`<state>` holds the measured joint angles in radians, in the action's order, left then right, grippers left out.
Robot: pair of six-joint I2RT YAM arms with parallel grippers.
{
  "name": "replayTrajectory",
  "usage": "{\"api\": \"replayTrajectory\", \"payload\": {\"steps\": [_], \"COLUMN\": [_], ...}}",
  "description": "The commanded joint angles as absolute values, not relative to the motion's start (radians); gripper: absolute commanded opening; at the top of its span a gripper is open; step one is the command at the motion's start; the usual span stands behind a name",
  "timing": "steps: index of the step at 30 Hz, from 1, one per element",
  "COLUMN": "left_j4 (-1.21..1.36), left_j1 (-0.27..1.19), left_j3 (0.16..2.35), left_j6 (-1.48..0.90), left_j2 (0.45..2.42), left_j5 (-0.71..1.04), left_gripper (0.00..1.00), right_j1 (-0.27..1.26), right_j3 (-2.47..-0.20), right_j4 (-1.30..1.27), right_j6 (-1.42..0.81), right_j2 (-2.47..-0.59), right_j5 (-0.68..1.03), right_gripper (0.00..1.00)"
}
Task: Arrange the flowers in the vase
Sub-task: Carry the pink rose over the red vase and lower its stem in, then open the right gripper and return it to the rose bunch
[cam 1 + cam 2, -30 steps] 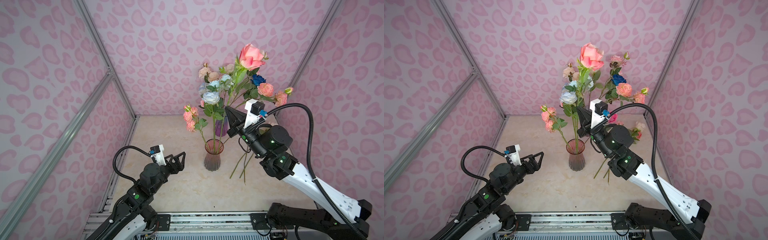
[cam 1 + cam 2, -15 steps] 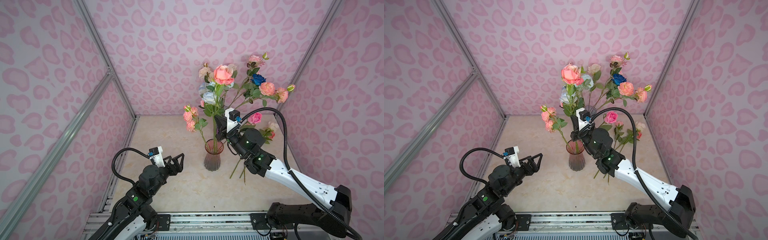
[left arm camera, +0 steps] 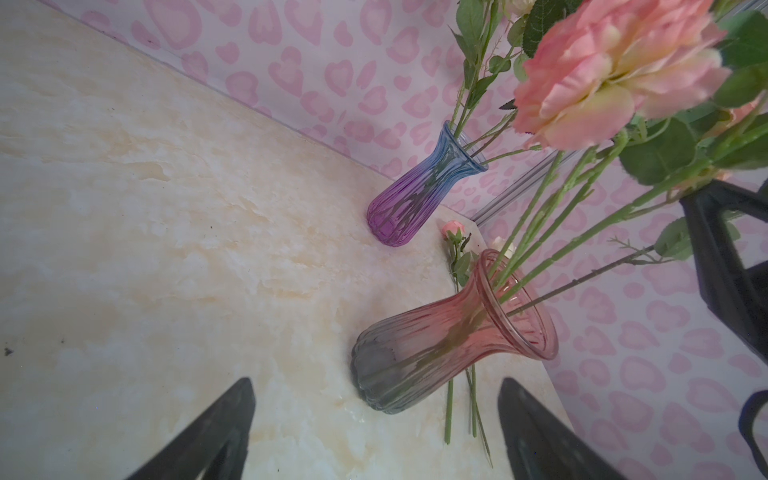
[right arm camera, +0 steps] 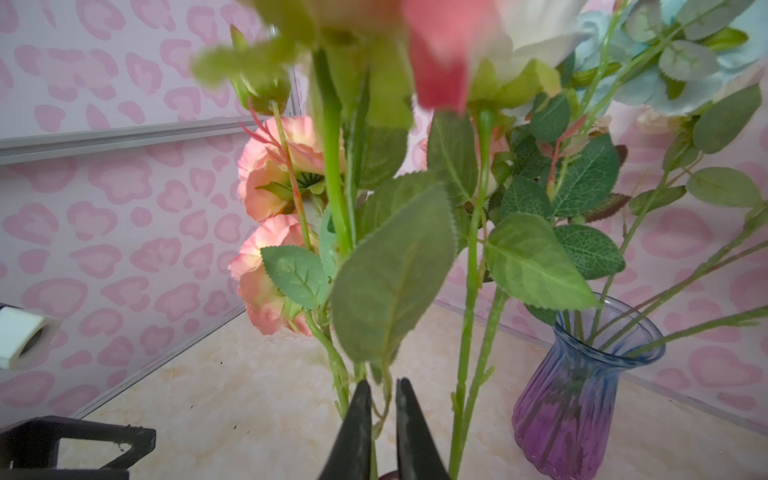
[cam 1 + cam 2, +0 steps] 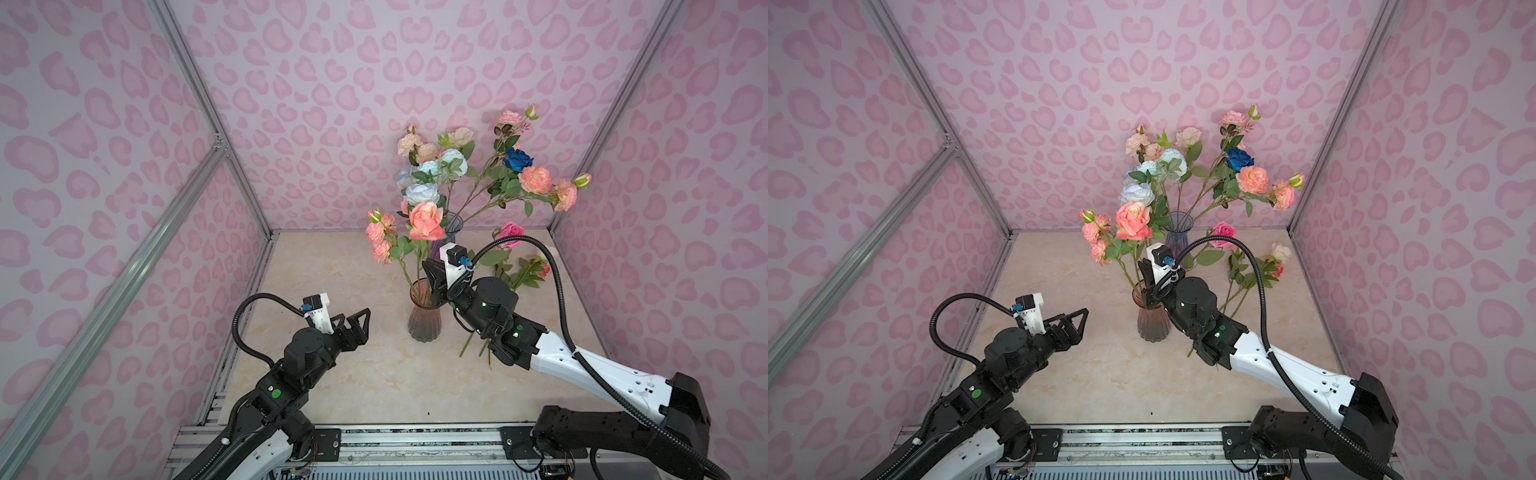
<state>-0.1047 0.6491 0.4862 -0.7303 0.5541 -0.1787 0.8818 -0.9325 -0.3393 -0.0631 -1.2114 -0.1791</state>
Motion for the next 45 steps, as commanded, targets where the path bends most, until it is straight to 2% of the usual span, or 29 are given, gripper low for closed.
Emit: {"api": "replayTrajectory", "payload": {"steps": [1, 8, 14, 20, 25, 30, 33, 35, 38, 42, 45], "left_j4": [-0.075, -0.074, -0.042, -0.012, -0.019, -0.018, -0.014, -0.010, -0.008, -0.008, -0.006], "left_j1": [0.649, 0.649, 0.649, 0.647, 0.647, 0.646, 0.646, 0.646, 0.645, 0.646, 0.644], "left_j3": [0.484, 0.476, 0.481, 0.496, 0.497, 0.492, 0.496, 0.497, 0.491, 0.473, 0.463], "left_j6": [-0.740, -0.745, -0.739, -0.731, -0.720, -0.718, -0.719, -0.720, -0.728, -0.733, -0.734], "left_j2": [0.558, 0.563, 0.603, 0.649, 0.639, 0.634, 0.646, 0.653, 0.655, 0.646, 0.640], "left_j5": [-0.169, -0.170, -0.163, -0.143, -0.143, -0.142, -0.132, -0.126, -0.123, -0.124, -0.127], "left_gripper": [0.92, 0.92, 0.92, 0.92, 0.92, 0.92, 0.92, 0.93, 0.92, 0.92, 0.92], "right_j1": [0.884, 0.919, 0.987, 0.982, 0.907, 0.572, 0.346, 0.190, 0.050, -0.050, -0.098], "right_j3": [-0.918, -0.904, -0.906, -0.903, -0.765, -0.628, -0.574, -0.567, -0.567, -0.634, -0.794], "right_j4": [-0.325, -0.265, -0.166, 0.001, 0.098, 0.235, 0.249, 0.235, 0.167, 0.099, 0.132], "right_j6": [-0.090, -0.096, -0.043, -0.082, -0.194, -0.470, -0.597, -0.663, -0.718, -0.724, -0.616], "right_j2": [-1.208, -1.104, -0.938, -0.823, -0.692, -0.585, -0.618, -0.700, -0.853, -1.112, -1.361], "right_j5": [-0.225, -0.286, -0.418, -0.573, -0.723, -0.595, -0.421, -0.265, -0.119, -0.016, 0.084], "right_gripper": [0.17, 0.17, 0.15, 0.12, 0.13, 0.15, 0.18, 0.18, 0.20, 0.22, 0.25]}}
